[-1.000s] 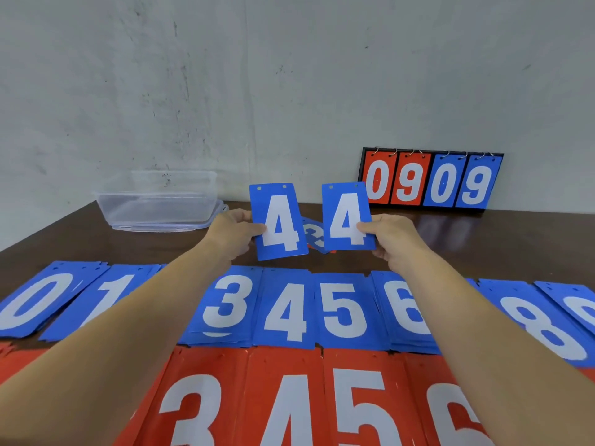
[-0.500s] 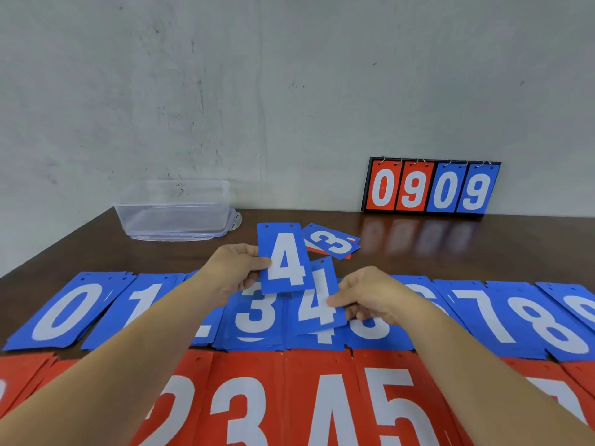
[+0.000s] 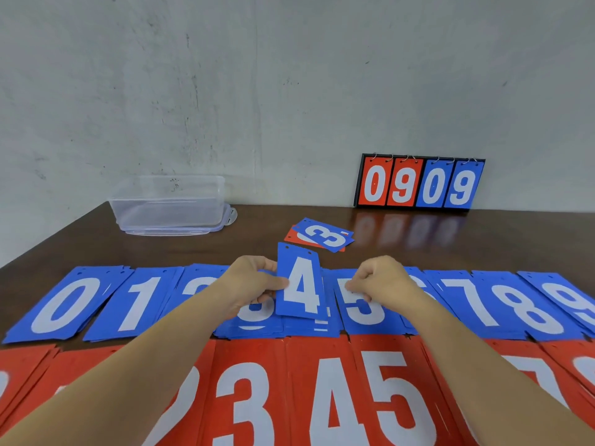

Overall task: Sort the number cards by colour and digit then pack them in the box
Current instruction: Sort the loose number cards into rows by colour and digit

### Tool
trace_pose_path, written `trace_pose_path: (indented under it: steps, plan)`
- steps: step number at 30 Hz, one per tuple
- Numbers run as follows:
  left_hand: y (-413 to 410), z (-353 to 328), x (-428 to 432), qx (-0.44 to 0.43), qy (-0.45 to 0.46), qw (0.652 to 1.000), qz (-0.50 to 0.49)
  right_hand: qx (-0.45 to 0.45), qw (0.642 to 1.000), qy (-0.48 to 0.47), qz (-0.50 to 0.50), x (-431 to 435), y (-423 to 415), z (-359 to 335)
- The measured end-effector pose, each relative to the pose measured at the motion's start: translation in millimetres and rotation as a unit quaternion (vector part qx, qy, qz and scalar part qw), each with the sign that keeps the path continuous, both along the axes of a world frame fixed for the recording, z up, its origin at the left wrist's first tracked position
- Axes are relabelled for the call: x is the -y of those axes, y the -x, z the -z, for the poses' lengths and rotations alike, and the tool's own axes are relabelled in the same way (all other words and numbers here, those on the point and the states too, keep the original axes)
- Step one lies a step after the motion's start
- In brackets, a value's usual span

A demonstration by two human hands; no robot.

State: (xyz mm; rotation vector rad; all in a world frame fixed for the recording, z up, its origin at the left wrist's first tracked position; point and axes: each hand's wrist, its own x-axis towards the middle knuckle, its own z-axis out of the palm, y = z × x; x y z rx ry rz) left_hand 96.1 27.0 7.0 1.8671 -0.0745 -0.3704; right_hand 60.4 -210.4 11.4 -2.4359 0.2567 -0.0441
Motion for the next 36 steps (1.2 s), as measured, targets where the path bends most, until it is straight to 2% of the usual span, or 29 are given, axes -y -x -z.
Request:
trace_pose_path:
  steps: [3, 5, 8, 10, 19, 26, 30, 36]
  plan:
    - [0, 2, 12, 0.02, -0.059, 0.998, -0.012, 0.034, 0.998, -0.035, 0.035, 14, -6, -4]
    - [-1, 5, 18, 0.066, -0.156, 0.985, -0.02, 0.055, 0.996, -0.038, 0.052, 18, -14, -5]
    - [0, 7, 24, 0.14, -0.328, 0.934, -0.018, 0.066, 0.995, -0.027, 0.064, 20, -27, -4]
    - [-1, 0, 27, 0.172, -0.378, 0.909, -0.035, 0.07, 0.995, 0.001, 0.069, 21, -38, -3]
    - [-43, -4, 33, 0.172, -0.307, 0.933, -0.072, 0.032, 0.996, 0.081, 0.026, 24, -121, 0]
    - [-73, 7, 32, 0.157, -0.28, 0.942, -0.093, -0.032, 0.996, 0.071, -0.03, 31, -173, 18]
    - [-79, 11, 32, 0.15, -0.281, 0.943, -0.098, -0.02, 0.992, 0.124, -0.015, 29, -181, 18]
    - [-80, 7, 42, 0.149, -0.278, 0.945, -0.089, 0.043, 0.989, 0.135, 0.03, 22, -178, 20]
